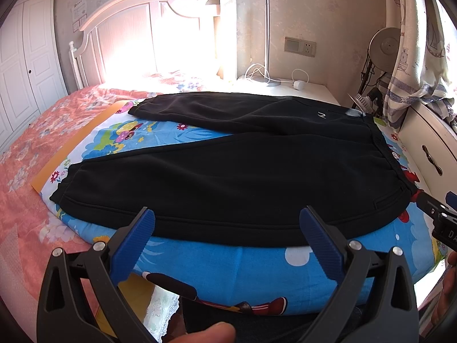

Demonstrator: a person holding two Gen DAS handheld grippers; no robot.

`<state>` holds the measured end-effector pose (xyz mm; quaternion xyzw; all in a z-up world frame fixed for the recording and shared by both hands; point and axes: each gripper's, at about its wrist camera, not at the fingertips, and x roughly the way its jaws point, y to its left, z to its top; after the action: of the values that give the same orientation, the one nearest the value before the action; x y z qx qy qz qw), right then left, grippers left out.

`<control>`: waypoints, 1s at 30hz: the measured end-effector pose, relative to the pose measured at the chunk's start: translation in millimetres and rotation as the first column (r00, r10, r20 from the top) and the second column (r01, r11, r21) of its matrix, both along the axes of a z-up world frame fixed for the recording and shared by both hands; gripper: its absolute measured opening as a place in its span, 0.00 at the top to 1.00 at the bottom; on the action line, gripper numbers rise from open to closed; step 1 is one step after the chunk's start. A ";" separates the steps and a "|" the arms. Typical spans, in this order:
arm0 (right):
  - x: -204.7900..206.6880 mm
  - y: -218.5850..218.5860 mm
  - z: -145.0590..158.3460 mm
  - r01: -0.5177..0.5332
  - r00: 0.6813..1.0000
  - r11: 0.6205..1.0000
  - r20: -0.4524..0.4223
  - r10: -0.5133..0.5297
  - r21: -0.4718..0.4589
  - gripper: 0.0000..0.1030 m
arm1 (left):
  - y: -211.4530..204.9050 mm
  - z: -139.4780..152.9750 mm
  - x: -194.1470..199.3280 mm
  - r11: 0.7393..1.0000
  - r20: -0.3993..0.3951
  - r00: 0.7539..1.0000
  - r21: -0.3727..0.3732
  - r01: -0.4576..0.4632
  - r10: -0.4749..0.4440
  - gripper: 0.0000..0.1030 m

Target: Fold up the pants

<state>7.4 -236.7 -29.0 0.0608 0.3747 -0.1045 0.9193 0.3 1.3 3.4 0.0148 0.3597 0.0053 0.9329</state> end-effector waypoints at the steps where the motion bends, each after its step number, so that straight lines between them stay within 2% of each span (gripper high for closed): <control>1: -0.2 0.1 -0.2 -0.001 1.000 1.000 0.000 0.001 0.000 0.06 | 0.0 -0.1 0.1 1.000 -0.001 1.000 0.000 0.000 0.000 0.02; 24: -1.3 5.1 -5.7 -0.004 1.000 1.000 -0.006 0.004 0.002 0.06 | 1.3 -3.2 -0.4 1.000 -0.001 1.000 0.000 0.001 -0.001 0.02; 27: 0.8 4.0 -8.5 -0.026 1.000 0.999 -0.010 0.027 0.034 0.06 | 1.5 -4.8 -0.2 1.000 -0.002 1.000 -0.001 0.000 0.000 0.02; 30: 8.9 2.1 -15.7 -0.072 0.996 0.989 -0.044 0.078 0.129 0.05 | 5.8 -12.7 2.2 0.999 -0.010 1.000 -0.031 0.009 -0.009 0.02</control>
<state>16.3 -234.6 -44.7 0.1025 0.4050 -0.0470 0.9073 2.5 7.1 -9.3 0.0023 0.3645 -0.0046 0.9312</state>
